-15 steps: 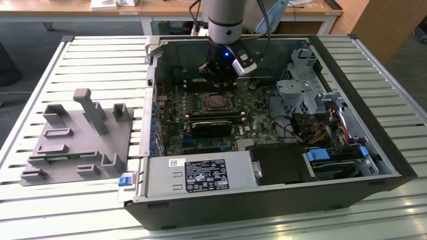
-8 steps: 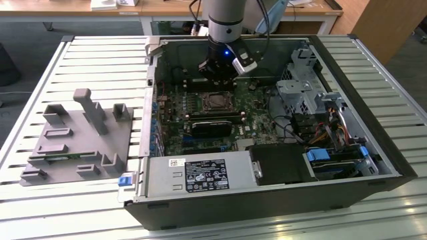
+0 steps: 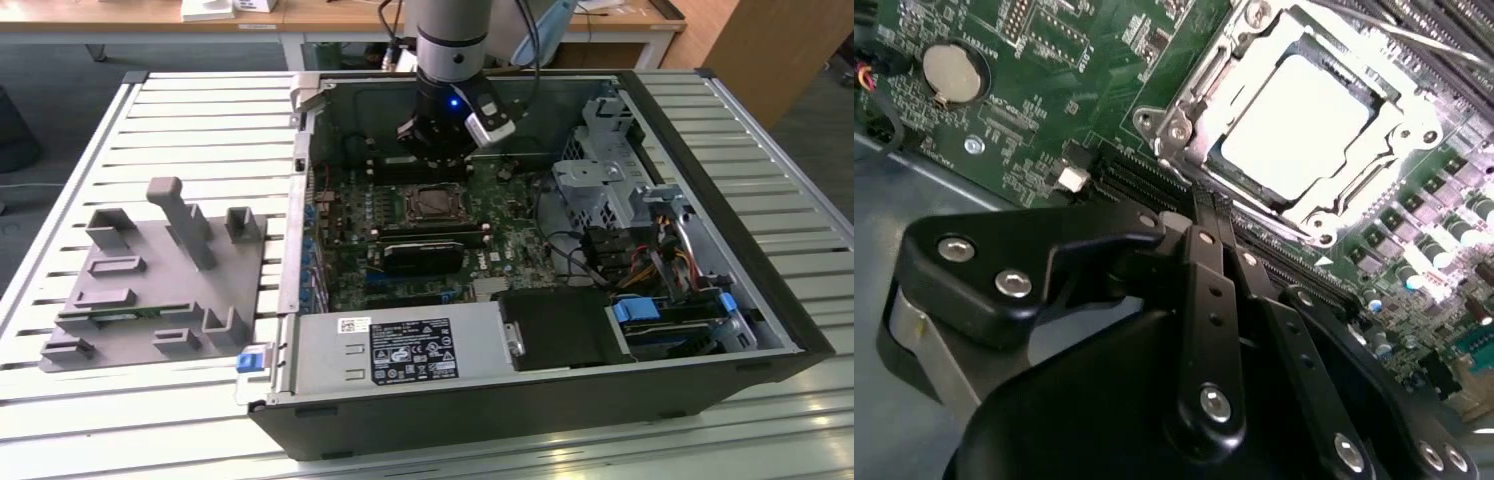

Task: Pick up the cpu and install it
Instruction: 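Install the first cpu locking lever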

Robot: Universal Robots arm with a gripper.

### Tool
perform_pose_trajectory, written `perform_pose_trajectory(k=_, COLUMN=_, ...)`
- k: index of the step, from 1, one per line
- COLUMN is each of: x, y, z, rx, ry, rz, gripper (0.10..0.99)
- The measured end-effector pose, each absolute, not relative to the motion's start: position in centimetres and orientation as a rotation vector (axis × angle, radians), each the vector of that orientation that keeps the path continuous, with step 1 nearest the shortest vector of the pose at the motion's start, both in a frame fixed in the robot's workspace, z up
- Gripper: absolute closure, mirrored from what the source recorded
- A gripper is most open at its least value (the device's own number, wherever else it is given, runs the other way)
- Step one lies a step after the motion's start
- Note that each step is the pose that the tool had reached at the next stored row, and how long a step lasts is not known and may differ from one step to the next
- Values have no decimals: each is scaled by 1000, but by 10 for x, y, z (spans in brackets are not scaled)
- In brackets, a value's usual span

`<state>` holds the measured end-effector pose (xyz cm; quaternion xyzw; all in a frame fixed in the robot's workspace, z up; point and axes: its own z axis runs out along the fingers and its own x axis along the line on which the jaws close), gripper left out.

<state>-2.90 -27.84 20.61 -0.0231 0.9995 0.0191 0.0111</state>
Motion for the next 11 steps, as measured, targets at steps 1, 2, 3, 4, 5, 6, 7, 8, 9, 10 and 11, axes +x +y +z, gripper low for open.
perform_pose_trajectory(k=1, x=-29, y=-279, z=206, rx=-72, ry=3118, rz=60, gripper=980)
perform_pose_trajectory(k=2, x=-29, y=-280, z=206, rx=-72, ry=3118, rz=60, gripper=980)
perform_pose_trajectory(k=3, x=-29, y=-281, z=206, rx=-72, ry=3118, rz=60, gripper=980)
perform_pose_trajectory(k=4, x=-29, y=-281, z=206, rx=-72, ry=3118, rz=60, gripper=980)
perform_pose_trajectory(k=5, x=-29, y=-281, z=206, rx=-72, ry=3118, rz=60, gripper=980)
perform_pose_trajectory(k=6, x=-29, y=-282, z=206, rx=-72, ry=3118, rz=60, gripper=980)
perform_pose_trajectory(k=7, x=-29, y=-283, z=206, rx=-72, ry=3118, rz=60, gripper=980)
perform_pose_trajectory(k=8, x=-28, y=-283, z=206, rx=-72, ry=3118, rz=60, gripper=980)
perform_pose_trajectory(k=9, x=-28, y=-284, z=206, rx=-72, ry=3118, rz=60, gripper=980)
perform_pose_trajectory(k=10, x=-28, y=-284, z=206, rx=-72, ry=3118, rz=60, gripper=980)
perform_pose_trajectory(k=11, x=-28, y=-284, z=206, rx=-72, ry=3118, rz=60, gripper=980)
